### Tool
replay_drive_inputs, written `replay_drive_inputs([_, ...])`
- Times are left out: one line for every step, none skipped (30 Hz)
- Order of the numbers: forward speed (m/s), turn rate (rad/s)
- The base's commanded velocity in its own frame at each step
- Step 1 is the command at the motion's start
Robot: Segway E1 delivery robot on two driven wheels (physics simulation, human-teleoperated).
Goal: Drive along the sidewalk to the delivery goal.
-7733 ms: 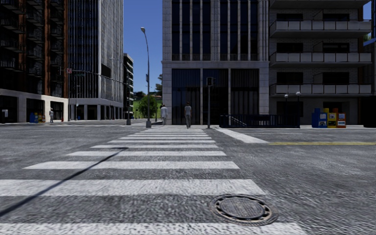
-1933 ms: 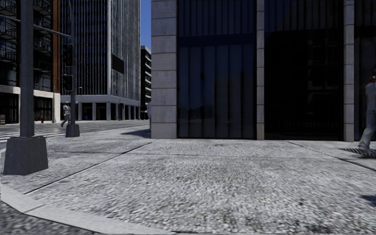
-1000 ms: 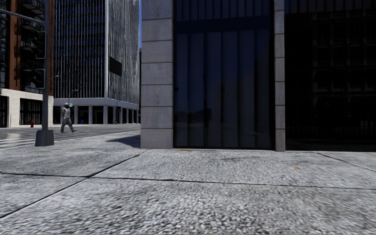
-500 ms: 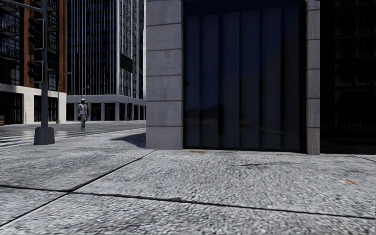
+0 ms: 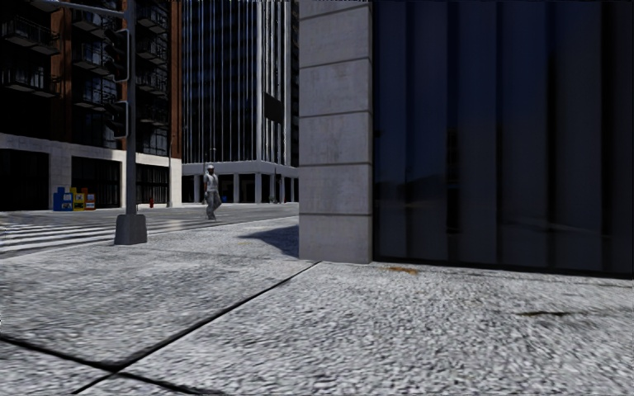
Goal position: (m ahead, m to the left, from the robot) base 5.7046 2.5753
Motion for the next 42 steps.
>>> replay_drive_inputs([1.48, 0.5])
replay_drive_inputs([1.48, 0.5])
replay_drive_inputs([1.48, 0.5])
replay_drive_inputs([1.48, 0.5])
replay_drive_inputs([1.48, 0.5])
replay_drive_inputs([1.48, 0.5])
replay_drive_inputs([1.48, 0.5])
replay_drive_inputs([1.48, 0.5])
replay_drive_inputs([1.48, 0.5])
replay_drive_inputs([1.48, 0.5])
replay_drive_inputs([1.48, 0.5])
replay_drive_inputs([1.48, 0.5])
replay_drive_inputs([1.48, 0.5])
replay_drive_inputs([1.48, 0.5])
replay_drive_inputs([1.48, 0.5])
replay_drive_inputs([1.48, 0.5])
replay_drive_inputs([1.48, 0.5])
replay_drive_inputs([1.48, 0.5])
replay_drive_inputs([1.48, 0.5])
replay_drive_inputs([1.49, 0.5])
replay_drive_inputs([1.49, 0.5])
replay_drive_inputs([1.49, 0.5])
replay_drive_inputs([1.49, 0.5])
replay_drive_inputs([1.5, 0.5])
replay_drive_inputs([1.51, 0.5])
replay_drive_inputs([1.51, 0.5])
replay_drive_inputs([1.51, 0.5])
replay_drive_inputs([1.51, 0.5])
replay_drive_inputs([1.51, 0.5])
replay_drive_inputs([1.51, 0.44])
replay_drive_inputs([1.52, 0.33])
replay_drive_inputs([1.52, 0.33])
replay_drive_inputs([1.52, 0.0])
replay_drive_inputs([1.52, 0.0])
replay_drive_inputs([1.52, 0.0])
replay_drive_inputs([1.52, 0.0])
replay_drive_inputs([1.52, 0.0])
replay_drive_inputs([1.52, 0.0])
replay_drive_inputs([1.52, 0.0])
replay_drive_inputs([1.52, 0.0])
replay_drive_inputs([1.52, 0.0])
replay_drive_inputs([1.52, 0.0])
